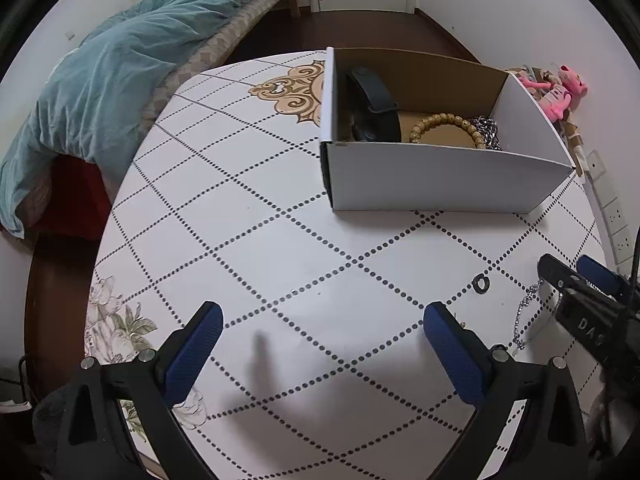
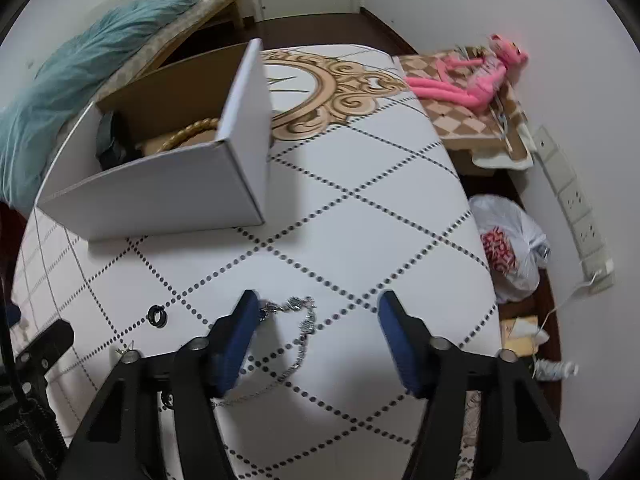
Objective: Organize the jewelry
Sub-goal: 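Grasp the thin silver chain necklace with the right gripper while the left gripper grasps another small earring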
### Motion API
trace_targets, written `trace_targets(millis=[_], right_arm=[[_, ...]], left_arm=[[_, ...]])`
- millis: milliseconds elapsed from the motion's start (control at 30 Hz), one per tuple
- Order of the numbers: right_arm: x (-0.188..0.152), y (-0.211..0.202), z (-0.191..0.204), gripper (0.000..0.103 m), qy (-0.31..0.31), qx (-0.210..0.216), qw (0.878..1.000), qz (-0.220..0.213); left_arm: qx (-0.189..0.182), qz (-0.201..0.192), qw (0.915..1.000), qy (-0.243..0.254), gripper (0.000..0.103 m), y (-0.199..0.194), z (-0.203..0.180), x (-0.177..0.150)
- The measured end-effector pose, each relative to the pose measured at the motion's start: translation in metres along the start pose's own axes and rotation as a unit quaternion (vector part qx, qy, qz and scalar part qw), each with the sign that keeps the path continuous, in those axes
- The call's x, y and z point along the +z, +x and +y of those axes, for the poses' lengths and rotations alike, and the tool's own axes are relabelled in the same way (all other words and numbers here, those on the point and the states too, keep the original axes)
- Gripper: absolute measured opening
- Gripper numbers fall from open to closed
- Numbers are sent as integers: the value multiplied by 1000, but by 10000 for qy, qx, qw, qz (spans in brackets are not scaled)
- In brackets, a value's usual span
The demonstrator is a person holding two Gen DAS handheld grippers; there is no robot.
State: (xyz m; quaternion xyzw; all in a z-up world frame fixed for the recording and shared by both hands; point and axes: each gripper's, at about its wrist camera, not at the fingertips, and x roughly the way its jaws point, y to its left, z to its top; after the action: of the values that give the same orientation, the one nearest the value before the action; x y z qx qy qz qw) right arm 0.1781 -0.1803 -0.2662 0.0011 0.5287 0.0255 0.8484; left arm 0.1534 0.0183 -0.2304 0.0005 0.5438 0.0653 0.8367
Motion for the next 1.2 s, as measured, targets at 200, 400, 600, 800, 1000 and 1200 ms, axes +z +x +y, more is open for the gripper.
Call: trace_targets(millis=[200,400,600,800,1000,1200], right_arm=[[-3,-4,10,10,-223,-45,9996,-148],[-10,-21,-11,9,185,333,9992,-129],[-31,-50,-26,9,418,425,9980,-225],[-42,-50,-43,9,644,355,9972,-140],[-47,-48,-44,9,664,330,9972,-83],[-46,-50,-40,9,648,362,9972,-105]], left_arm=[[-169,2,9999,7,102,1,1,-2],[-454,-2,9989,105,102,-3,-6,-9],[-826,64,9960,337,102,-2,-31,-12],[-931,223,9939,553,63,11,-52,-15],[-785,12,9940,761,23,11,-61,-14],[-971,-10,9928,694,6,11,-57,-14]])
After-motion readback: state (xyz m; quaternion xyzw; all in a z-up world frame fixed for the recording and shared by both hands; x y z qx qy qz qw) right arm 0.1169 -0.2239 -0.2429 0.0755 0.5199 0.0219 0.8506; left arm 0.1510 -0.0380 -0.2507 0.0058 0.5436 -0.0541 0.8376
